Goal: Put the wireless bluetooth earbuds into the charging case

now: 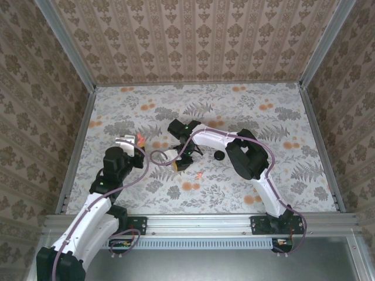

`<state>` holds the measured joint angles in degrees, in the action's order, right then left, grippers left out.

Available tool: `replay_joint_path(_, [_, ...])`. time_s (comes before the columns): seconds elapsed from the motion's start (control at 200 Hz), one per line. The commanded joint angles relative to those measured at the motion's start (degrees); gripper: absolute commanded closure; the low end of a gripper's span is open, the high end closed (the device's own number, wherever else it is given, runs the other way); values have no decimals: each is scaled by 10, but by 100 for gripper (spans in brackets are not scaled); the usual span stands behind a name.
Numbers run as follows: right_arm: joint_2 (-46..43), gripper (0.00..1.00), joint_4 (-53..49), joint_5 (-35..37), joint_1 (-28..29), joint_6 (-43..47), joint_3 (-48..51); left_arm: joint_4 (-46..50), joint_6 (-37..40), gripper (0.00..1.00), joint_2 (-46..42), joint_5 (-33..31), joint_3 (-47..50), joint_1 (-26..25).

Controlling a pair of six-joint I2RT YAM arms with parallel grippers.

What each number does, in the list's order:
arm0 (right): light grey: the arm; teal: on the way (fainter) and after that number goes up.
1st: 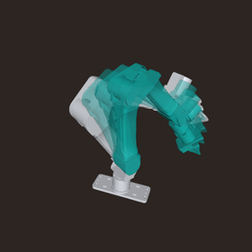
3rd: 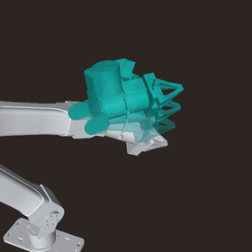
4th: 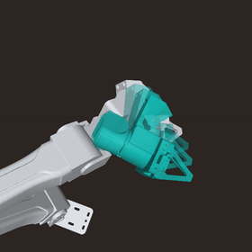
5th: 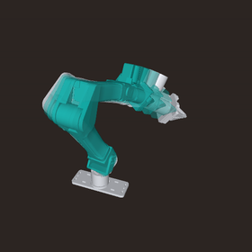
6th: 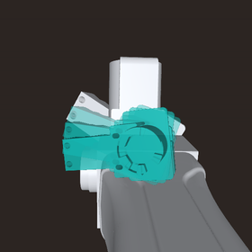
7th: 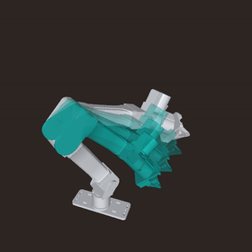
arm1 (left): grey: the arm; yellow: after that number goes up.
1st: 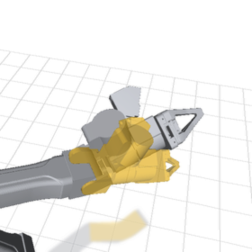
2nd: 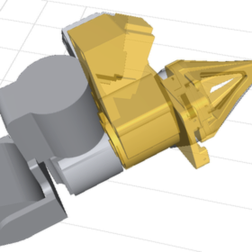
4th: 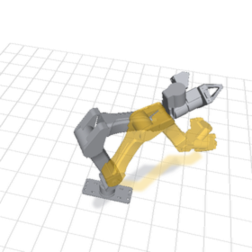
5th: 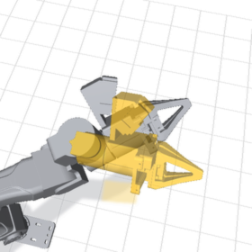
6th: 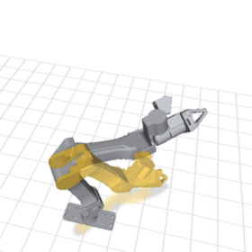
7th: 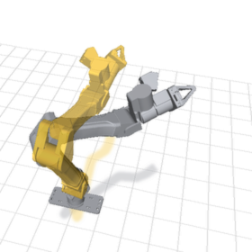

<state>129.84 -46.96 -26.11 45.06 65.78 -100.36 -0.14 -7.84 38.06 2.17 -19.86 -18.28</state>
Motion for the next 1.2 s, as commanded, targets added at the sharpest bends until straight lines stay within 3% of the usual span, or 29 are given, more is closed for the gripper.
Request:
replay_joint_path(0.0, [-8,78,-11,-4,4,-10,0,-4,-7,82,-6,12,5,4])
replay_joint_path(0.19, [-66,78,46,-37,-9,-74,50,-17,-3,82,2,28,3,4])
replay_joint_path(0.41, [-166,79,153,-63,-42,-185,189,-41,-5,83,39,48,-6,-4])
replay_joint_path(0.78, [-331,79,262,32,-82,-400,390,-80,19,84,123,22,-39,-73])
replay_joint_path(1.195, [-458,79,279,153,-119,-694,504,-116,34,84,213,6,-80,-146])
